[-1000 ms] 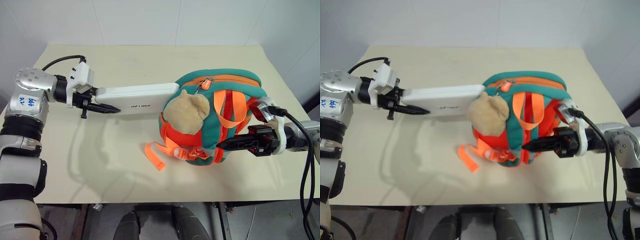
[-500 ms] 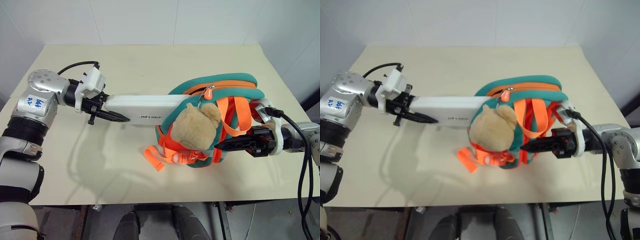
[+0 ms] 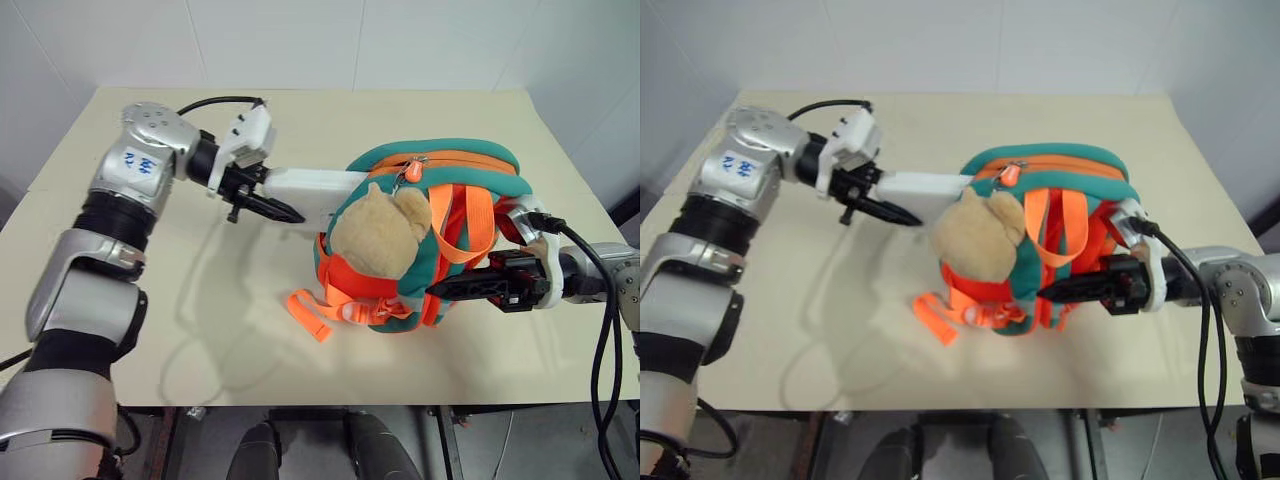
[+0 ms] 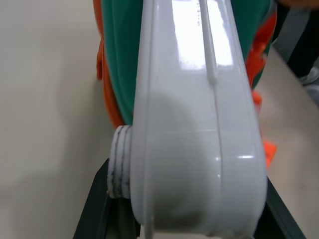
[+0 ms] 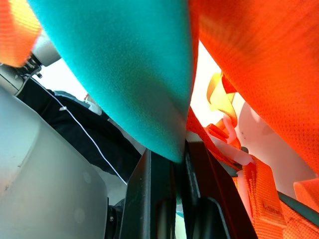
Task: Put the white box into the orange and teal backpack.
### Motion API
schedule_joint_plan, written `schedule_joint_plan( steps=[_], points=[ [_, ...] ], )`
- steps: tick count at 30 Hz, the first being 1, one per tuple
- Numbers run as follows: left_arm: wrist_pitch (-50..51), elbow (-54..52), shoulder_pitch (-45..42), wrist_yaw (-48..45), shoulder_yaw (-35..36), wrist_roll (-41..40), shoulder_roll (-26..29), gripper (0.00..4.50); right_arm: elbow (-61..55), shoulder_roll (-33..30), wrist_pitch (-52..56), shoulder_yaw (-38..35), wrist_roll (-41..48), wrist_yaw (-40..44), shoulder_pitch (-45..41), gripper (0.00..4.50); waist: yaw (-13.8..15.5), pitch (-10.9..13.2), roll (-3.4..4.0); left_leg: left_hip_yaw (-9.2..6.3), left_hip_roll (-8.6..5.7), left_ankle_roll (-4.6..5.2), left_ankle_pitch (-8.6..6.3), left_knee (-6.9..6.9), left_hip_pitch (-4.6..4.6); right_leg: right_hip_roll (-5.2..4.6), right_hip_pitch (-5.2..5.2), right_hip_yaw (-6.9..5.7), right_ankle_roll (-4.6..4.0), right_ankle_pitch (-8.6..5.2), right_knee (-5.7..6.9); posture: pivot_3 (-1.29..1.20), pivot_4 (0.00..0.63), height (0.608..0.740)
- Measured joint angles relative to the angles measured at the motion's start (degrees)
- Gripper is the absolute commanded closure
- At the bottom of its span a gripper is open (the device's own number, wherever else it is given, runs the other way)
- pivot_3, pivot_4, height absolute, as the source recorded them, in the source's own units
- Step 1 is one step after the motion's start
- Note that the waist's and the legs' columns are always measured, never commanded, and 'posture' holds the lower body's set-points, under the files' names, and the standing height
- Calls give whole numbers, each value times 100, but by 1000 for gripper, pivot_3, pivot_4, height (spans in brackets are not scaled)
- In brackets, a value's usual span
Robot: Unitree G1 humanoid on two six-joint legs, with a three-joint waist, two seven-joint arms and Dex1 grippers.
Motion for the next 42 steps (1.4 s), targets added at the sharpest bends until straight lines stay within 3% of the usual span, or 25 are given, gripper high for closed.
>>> schedule_joint_plan(
  steps=[16, 33, 42],
  points=[
    [-403, 693, -502, 11, 655, 1087, -1138, 3073, -66, 113, 11, -280, 164, -366, 243, 4483, 93, 1, -1, -2, -4, 0, 0, 9, -1, -1, 1, -1, 2, 1, 6, 0, 150, 740],
    [-971, 1557, -857, 46, 695, 2127, -1540, 3073, -474, 306, 145, -476, 435, -669, 449, 4483, 91, 1, -1, -6, -6, 0, 0, 24, 8, 0, 15, -1, 8, 5, 12, 0, 150, 740],
    [-958, 1904, -1024, 286, 798, 2305, -2191, 3073, -705, 305, 226, -483, 647, -691, 439, 4483, 126, 0, -1, -15, -12, 1, 0, 27, 5, 0, 21, -1, 14, 7, 8, 0, 150, 740]
  ],
)
